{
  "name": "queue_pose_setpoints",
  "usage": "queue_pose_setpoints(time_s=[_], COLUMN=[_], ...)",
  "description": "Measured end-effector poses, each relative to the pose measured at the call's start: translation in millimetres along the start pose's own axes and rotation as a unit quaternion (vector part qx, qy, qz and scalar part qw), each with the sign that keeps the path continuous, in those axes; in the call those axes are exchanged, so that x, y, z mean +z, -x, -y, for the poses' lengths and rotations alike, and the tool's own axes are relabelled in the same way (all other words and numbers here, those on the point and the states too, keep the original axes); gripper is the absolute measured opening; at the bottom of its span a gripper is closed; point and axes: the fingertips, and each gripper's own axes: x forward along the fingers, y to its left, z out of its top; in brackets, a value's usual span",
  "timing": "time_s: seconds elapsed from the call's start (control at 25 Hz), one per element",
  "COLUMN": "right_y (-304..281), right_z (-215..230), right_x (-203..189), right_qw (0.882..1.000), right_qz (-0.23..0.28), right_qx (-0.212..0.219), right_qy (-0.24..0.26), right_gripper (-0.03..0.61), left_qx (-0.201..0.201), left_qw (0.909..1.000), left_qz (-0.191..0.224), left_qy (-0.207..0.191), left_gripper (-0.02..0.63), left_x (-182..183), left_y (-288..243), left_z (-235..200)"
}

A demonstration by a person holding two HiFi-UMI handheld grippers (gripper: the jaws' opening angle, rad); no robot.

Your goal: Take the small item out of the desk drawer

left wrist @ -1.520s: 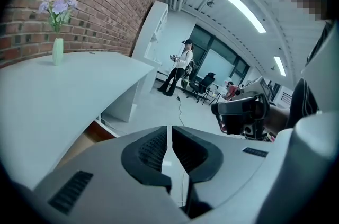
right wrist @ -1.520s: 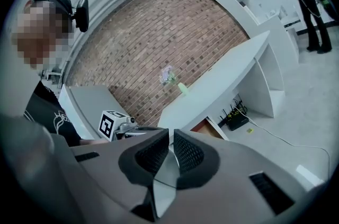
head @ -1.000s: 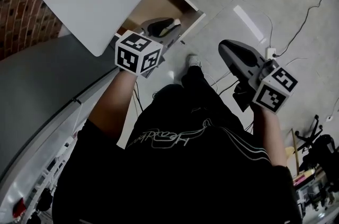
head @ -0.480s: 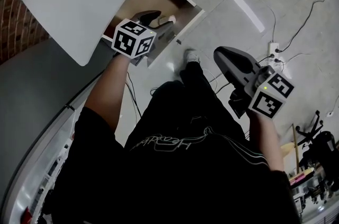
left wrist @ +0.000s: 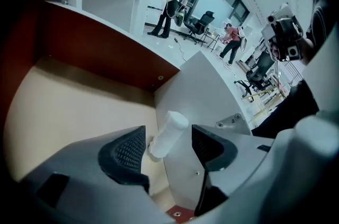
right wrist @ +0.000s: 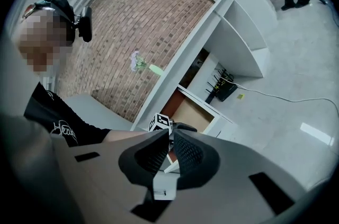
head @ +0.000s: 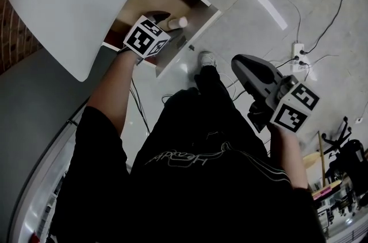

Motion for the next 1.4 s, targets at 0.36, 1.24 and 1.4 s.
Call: queue_pose_setpoints(time_s=[0.36,1.24,1.4], right_y=[-3.2,0.2,3.9], right_z=[20.0,29.6,25.6], right_x=[-17.3,-16.6,-13.6], right_qw=[1.0,0.999,1.0], right_qz=[-0.01,-0.01,-0.004], right_qx=[-0.018,-0.025,-0.025], right_qy=[-0.016,-0.02,-0.018], right_gripper=[0.055,0.055,0.055], left_qx=[-0.036,-0.032,-0.011], left_qw=[0.9938,0.9849,0.9889], left_qz=[-0.058,-0.073,-0.058], left_qy=[-0.088,-0.154,-0.136], left_gripper=[0.267,0.147,0.147], left_x=[-11.0,-11.3,-5.2], left_y=[-20.4,-22.3,-12.4], left_z=[-7.6,-1.6,-2.1])
